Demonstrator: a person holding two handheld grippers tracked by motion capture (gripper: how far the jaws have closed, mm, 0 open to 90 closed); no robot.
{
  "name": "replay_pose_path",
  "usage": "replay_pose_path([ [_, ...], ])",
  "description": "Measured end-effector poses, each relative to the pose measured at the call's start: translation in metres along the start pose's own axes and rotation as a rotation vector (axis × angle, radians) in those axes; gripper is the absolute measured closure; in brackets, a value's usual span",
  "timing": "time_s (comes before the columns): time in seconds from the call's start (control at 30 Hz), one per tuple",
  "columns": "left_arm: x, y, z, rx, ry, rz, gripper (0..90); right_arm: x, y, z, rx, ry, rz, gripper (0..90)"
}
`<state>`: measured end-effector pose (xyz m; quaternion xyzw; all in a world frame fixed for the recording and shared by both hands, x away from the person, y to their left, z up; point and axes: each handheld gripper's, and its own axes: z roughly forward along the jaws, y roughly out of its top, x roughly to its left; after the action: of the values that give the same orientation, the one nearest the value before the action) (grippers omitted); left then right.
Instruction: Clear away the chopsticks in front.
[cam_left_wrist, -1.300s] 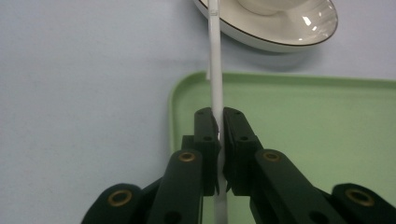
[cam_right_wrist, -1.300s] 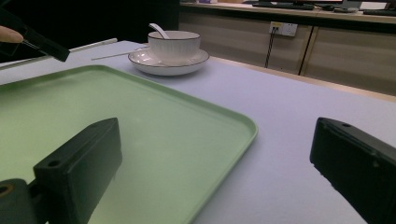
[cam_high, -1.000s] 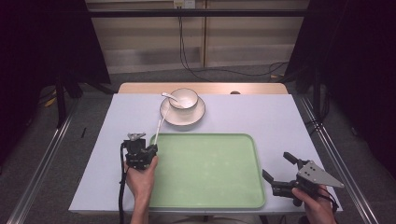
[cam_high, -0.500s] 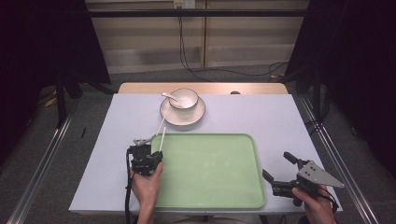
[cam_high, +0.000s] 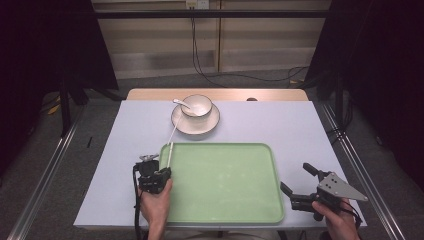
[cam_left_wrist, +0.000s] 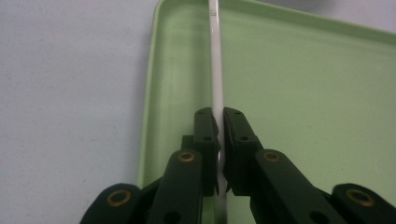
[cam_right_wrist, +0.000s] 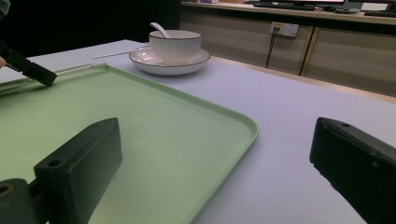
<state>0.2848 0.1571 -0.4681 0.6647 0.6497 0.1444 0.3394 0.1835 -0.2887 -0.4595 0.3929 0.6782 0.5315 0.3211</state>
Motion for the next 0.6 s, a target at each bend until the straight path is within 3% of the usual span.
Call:
replay_pose_path([
  [0.07, 0.0001, -0.0007, -0.0014, 0.006, 0.009, -0.003, 84.8, -0.0002, 0.0000, 0.0002, 0.000, 0.002, 0.003, 2.0],
  [0.1, -0.0021, -0.0016, -0.0010, -0.009, 0.021, -0.025, 84.8, -0.0001, 0.0000, 0.0003, -0.001, 0.004, 0.000, 2.0],
  [0.2, -0.0038, -0.0051, -0.0025, -0.021, 0.045, -0.023, 84.7, -0.0001, 0.0001, 0.0004, -0.002, 0.004, -0.002, 2.0],
  [0.6, -0.0030, -0.0061, -0.0018, -0.031, 0.034, -0.020, 84.2, 0.0018, 0.0003, 0.0002, 0.001, 0.011, -0.015, 2.0],
])
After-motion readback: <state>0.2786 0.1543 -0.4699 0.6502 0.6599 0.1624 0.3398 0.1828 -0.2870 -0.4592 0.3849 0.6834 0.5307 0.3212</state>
